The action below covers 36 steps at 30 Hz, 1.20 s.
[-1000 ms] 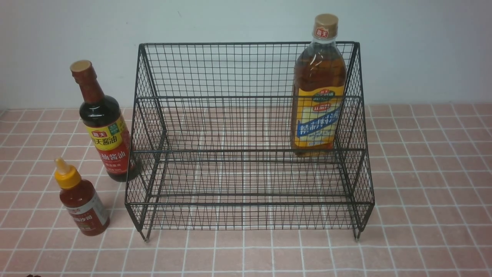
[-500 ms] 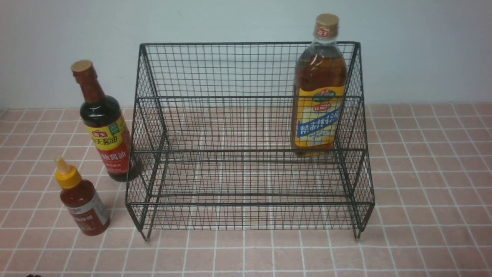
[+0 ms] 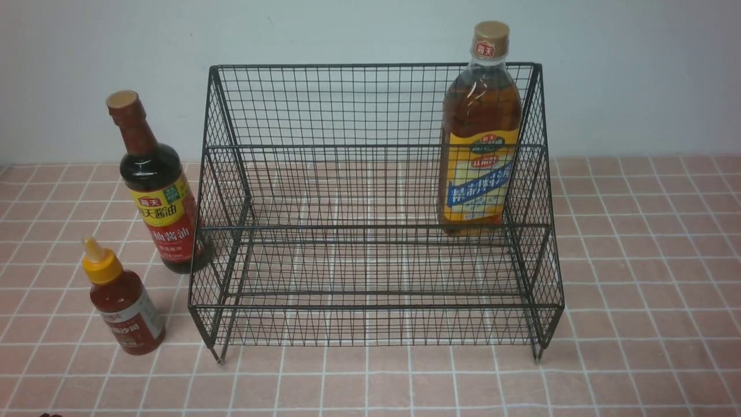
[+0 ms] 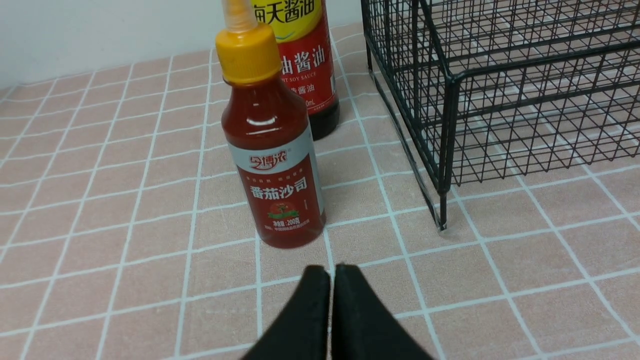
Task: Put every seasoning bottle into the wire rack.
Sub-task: Use the left arm to grab the condiment bottle closest to it
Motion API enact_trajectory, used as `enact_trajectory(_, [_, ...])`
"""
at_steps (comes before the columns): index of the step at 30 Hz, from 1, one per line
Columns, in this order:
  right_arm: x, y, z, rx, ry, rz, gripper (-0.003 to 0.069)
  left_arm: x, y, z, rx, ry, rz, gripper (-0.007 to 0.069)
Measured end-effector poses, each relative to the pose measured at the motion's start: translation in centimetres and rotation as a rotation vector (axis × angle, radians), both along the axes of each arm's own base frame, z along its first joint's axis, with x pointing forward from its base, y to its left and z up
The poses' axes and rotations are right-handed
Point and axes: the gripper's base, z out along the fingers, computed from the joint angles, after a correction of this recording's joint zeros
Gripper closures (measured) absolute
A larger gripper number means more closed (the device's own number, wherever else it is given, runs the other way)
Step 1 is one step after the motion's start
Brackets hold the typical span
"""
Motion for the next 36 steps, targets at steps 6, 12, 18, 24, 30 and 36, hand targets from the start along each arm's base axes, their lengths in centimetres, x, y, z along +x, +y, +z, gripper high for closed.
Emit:
enact_trajectory(6, [0.00,0.00,0.00,0.000,0.000,0.000,0.0672,0.00,0.00,0.00,0.000,0.000,0.000,0.0631])
enact_trajectory(12, [0.00,0.00,0.00,0.000,0.000,0.000,0.0672,0.00,0.00,0.00,0.000,0.000,0.000,0.0631])
enact_trajectory(18, [0.00,0.00,0.00,0.002,0.000,0.000,0.0672,0.00,0.00,0.00,0.000,0.000,0.000,0.0631])
enact_trajectory(24, [0.00,0.00,0.00,0.002,0.000,0.000,0.0672,0.00,0.00,0.00,0.000,0.000,0.000,0.0631])
enact_trajectory(30, [0.00,0.00,0.00,0.002,0.000,0.000,0.0672,0.01,0.01,0.02,0.004,-0.003,0.000,0.0631])
enact_trajectory(36, [0.00,0.00,0.00,0.002,0.000,0.000,0.0672,0.25,-0.13,0.93,-0.126,-0.099,0.019,0.0631])
